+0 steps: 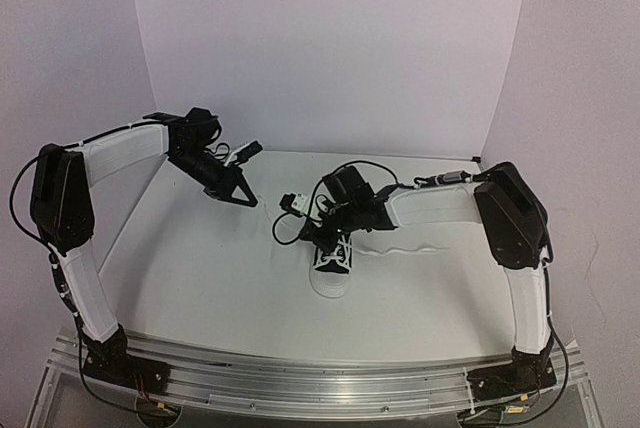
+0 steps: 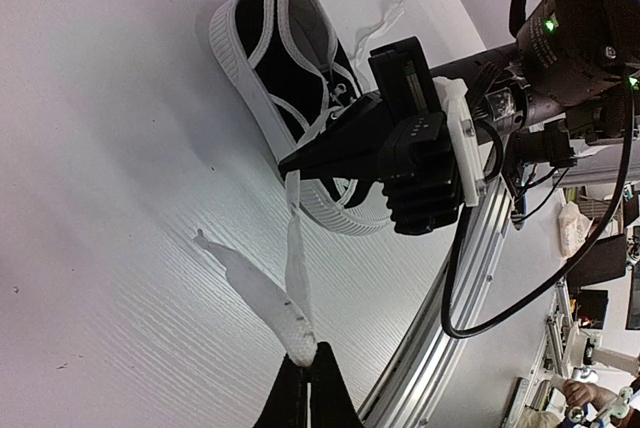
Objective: Tie the shoes
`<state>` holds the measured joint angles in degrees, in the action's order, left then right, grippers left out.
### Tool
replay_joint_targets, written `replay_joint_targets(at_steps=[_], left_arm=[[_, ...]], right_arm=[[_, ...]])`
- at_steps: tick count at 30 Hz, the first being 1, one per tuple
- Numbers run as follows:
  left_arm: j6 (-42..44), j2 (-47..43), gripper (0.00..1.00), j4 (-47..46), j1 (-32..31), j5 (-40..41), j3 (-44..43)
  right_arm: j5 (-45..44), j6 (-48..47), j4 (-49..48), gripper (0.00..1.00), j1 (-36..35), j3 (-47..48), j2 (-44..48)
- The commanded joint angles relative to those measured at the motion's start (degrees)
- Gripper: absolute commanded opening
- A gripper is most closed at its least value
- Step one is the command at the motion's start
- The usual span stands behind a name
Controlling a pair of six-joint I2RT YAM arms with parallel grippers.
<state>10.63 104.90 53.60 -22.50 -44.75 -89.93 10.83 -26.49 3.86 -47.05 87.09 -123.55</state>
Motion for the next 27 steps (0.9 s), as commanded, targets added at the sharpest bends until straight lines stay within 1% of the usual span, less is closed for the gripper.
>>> replay_joint_targets(at_steps=[1, 4, 6, 7, 8, 9, 10, 11, 12, 16, 18, 19, 20, 22, 25, 26, 27], left_arm=[[0.33, -2.51, 0.0, -0.29, 0.2, 0.45, -0.08], [0.98, -3.04, 0.0, -1.52, 0.18, 1.4, 2.39], [3.06, -3.0, 0.01, -2.82, 0.04, 1.35, 5.19], [4.75, -2.85, 0.09, -3.54, -0.18, 1.18, 6.4], [7.33, -2.79, 0.31, -4.44, -0.67, 1.34, 7.46], [10.17, -2.97, 0.59, -5.92, -1.32, 2.24, 8.74], [12.61, -3.36, 0.8, -8.23, -1.89, 3.85, 10.23], [15.63, -4.24, 0.93, -10.77, -2.31, 4.88, 11.63], [19.29, -5.12, 0.97, -14.05, -2.48, 5.29, 13.16], [31.2, -9.86, 0.97, -29.85, -3.72, 3.01, 20.59], [31.96, -10.92, 0.92, -42.0, -7.62, 5.75, 24.92], [29.96, -10.5, 0.9, -49.65, -9.77, 7.52, 26.37], [26.94, -9.62, 0.89, -55.38, -11.97, 9.07, 27.54], [20.69, -7.35, 0.89, -65.47, -14.35, 11.02, 29.12], [10.03, -3.63, 0.88, -73.98, -16.81, 16.02, 31.33], [7.33, -2.75, 0.86, -76.64, -17.06, 16.75, 32.67], [4.01, -1.72, 0.81, -79.39, -17.25, 16.73, 33.44]], right_arm=[[-0.47, 4.73, -0.78, 0.0, 1.09, 0.16, 2.36], [-0.94, 8.0, -1.21, 0.0, 2.03, -1.33, 4.71], [-1.26, 9.88, -1.63, 0.0, 2.43, -2.98, 6.72], [-1.4, 10.83, -1.8, 0.0, 2.56, -3.83, 7.84], [-1.64, 11.99, -1.87, 0.0, 2.66, -4.68, 8.8], [-1.95, 13.2, -1.87, 0.0, 2.74, -5.45, 9.5], [-2.24, 14.17, -1.87, 0.0, 2.75, -5.99, 10.17], [-2.43, 15.76, -1.86, 0.0, 2.77, -6.41, 10.65], [-2.5, 17.18, -1.82, 0.0, 2.79, -6.56, 10.99], [-2.57, 25.31, -1.61, 0.0, 2.76, -7.05, 11.82], [-3.58, 29.99, -1.31, 0.0, 2.75, -7.66, 12.34], [-3.87, 32.08, -1.1, 0.0, 2.75, -7.94, 12.68], [-4.13, 34.44, -1.05, 0.0, 2.75, -8.36, 12.86], [-4.48, 38.16, -1.05, 0.0, 2.75, -8.82, 12.93], [-5.42, 43.77, -1.16, 0.0, 2.75, -9.3, 12.71], [-5.86, 45.66, -1.26, 0.0, 2.75, -9.32, 12.64], [-6.4, 47.22, -1.23, 0.0, 2.75, -9.24, 12.56]])
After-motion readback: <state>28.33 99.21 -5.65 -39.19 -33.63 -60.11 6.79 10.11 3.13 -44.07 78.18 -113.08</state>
